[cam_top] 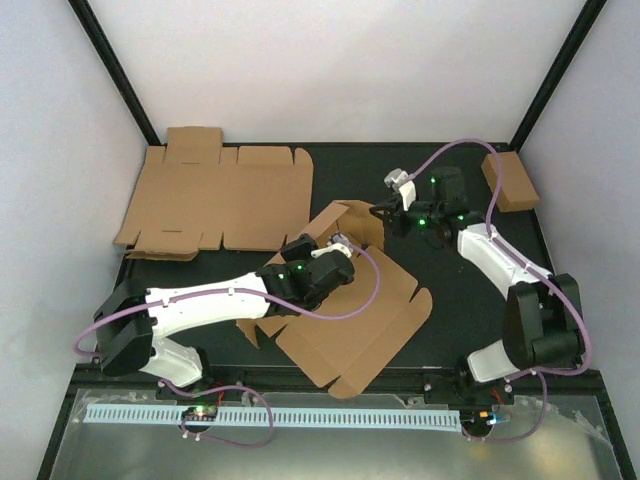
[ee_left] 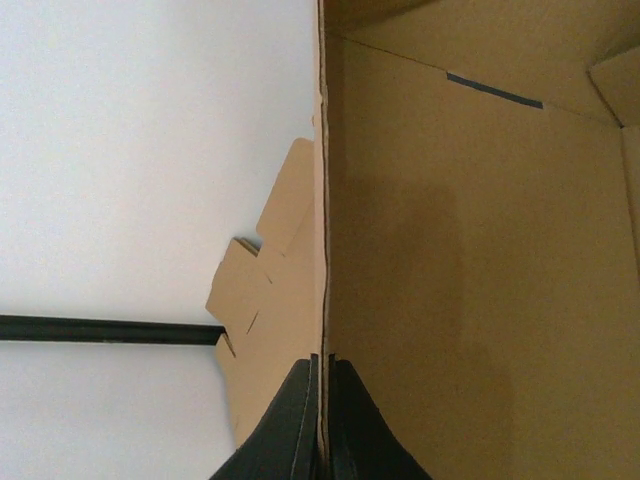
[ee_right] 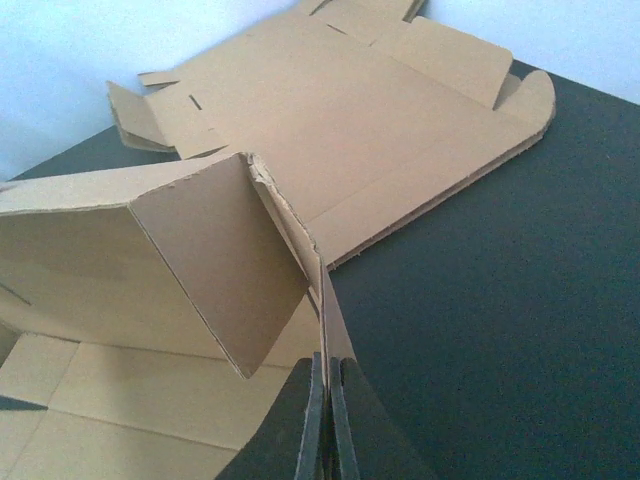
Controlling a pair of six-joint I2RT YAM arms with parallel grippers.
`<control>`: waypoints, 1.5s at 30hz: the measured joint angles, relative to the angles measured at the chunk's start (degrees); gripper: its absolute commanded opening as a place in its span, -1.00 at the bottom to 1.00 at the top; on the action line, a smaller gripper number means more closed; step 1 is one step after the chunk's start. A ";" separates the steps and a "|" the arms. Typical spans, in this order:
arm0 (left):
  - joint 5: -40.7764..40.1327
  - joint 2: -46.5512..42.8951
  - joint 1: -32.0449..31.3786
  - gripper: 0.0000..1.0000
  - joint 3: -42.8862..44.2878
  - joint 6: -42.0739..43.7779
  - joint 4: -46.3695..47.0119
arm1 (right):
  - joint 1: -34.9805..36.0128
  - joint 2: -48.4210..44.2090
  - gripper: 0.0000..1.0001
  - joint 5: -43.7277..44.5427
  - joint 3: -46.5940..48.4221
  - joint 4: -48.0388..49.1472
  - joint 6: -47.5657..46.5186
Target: Fold the paper box
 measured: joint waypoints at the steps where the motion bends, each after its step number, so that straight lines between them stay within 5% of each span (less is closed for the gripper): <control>1: -0.15 0.00 0.09 -0.97 0.00 -0.09 -0.28 | 0.72 -0.28 -0.97 1.36 0.11 -0.13 1.03; 12: 0.85 -0.26 1.01 -0.97 1.64 -2.19 -1.92 | 3.56 -3.19 -0.97 8.59 1.53 -1.81 11.56; 26: 21.64 -8.41 11.61 -0.97 7.80 -8.92 -6.86 | 6.86 1.03 -0.94 10.95 18.84 -11.76 13.94; 27: 22.99 -9.11 12.00 -0.97 7.91 -9.22 -7.10 | 6.91 1.27 -0.84 11.13 20.37 -13.14 13.38; 28: 24.22 -9.92 12.28 -0.97 7.93 -9.51 -7.30 | 6.97 1.29 -0.56 11.21 21.49 -14.05 12.92; 29: 25.40 -10.93 12.46 -0.97 7.96 -9.77 -7.54 | 6.97 1.29 -0.03 11.30 22.43 -14.97 12.59; 30: 26.69 -11.87 12.59 -0.97 7.96 -10.10 -7.96 | 6.99 1.27 0.12 11.19 23.78 -16.31 12.22; 36: 33.38 -14.73 12.85 -0.97 6.67 -10.40 -8.92 | 7.74 -2.23 0.33 14.12 24.15 -18.01 11.37; 45: 35.08 -13.88 12.85 -0.97 4.83 -10.54 -11.45 | 4.57 -16.83 0.55 17.79 1.01 -12.81 19.08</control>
